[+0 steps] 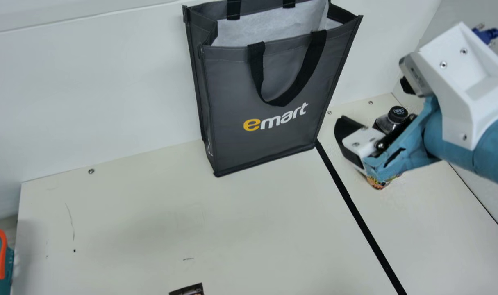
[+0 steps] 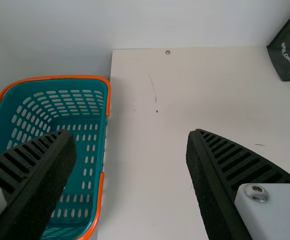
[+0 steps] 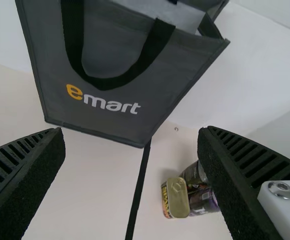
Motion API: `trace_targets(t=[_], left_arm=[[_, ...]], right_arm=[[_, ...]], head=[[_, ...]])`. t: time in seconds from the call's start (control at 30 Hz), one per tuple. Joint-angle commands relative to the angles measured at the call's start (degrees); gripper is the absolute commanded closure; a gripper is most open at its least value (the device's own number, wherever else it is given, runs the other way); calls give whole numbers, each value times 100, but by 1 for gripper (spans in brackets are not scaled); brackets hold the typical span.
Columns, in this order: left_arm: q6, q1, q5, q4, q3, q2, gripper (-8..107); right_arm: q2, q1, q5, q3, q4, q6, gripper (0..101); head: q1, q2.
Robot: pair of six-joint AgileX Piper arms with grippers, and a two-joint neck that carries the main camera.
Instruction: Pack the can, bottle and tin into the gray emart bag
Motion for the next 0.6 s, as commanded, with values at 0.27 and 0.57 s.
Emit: trace_targets(t=[0.27, 0.57], left_arm=[[0, 0, 0, 0, 0, 0, 9], [0, 0, 0, 0, 0, 0, 9]], right_arm=[[571, -251, -41, -706, 313, -1021, 10], [1114, -273, -143, -1313, 450, -1768, 10]], head=[[-130, -5], [-130, -5]])
